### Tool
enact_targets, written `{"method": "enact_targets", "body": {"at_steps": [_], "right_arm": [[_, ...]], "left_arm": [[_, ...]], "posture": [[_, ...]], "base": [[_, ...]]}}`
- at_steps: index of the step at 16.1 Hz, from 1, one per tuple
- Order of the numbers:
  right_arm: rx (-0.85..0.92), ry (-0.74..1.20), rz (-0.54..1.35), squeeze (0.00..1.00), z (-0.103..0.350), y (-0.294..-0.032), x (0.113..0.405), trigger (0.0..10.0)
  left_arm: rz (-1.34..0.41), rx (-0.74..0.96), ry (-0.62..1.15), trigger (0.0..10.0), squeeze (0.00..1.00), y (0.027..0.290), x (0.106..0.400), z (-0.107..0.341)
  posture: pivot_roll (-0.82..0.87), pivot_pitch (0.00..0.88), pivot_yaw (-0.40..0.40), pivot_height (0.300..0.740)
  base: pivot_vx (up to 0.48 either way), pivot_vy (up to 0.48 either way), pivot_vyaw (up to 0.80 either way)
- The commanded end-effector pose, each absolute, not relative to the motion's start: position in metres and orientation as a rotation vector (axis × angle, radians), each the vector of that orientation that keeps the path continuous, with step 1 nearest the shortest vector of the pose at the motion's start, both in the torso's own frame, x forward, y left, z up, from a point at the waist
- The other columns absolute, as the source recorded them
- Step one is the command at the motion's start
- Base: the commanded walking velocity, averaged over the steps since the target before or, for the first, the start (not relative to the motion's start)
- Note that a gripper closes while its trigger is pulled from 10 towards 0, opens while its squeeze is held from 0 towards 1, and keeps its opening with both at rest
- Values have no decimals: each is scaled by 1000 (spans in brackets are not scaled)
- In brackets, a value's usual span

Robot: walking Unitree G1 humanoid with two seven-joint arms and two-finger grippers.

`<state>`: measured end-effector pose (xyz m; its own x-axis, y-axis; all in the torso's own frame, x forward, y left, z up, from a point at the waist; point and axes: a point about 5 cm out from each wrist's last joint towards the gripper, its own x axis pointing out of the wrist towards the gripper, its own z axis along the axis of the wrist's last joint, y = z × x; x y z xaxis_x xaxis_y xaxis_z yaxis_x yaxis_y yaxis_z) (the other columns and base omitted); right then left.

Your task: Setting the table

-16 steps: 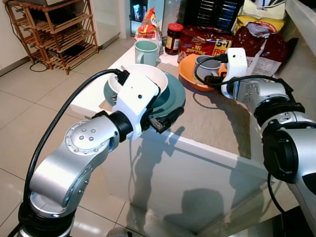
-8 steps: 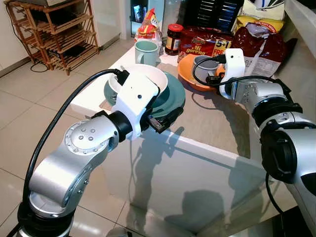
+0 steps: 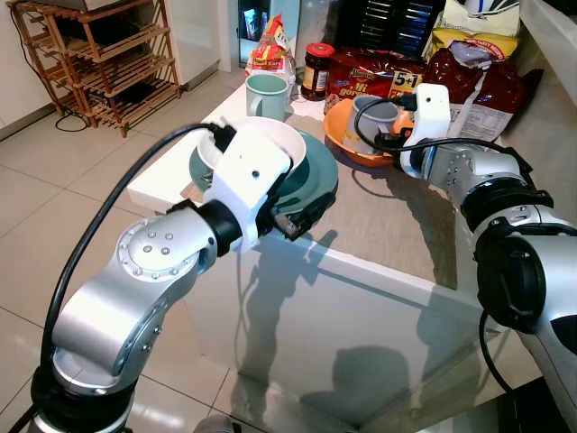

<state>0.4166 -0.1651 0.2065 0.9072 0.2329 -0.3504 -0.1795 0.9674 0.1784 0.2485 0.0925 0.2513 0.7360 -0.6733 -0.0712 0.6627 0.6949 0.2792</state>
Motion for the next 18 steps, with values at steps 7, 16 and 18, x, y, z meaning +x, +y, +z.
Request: {"method": "enact_targets", "body": {"at_steps": [7,16,18], "right_arm": [[166,-238,319,0,288,-184,414,0],[78,-614,245,0,238,-163,259,10000],[75,-569,256,0,231,-158,246,10000]], "left_arm": [[-575,281,-149,10000,0,98,260,260],[-443,188,-202,10000,0,108,262,246],[-458,179,-201,10000,0,107,261,245]], "posture": [[151,0,-69,740],[84,17,-8,740],[80,23,-5,740]], "base": [[0,0,0],[-106,0,0],[-347,0,0]]}}
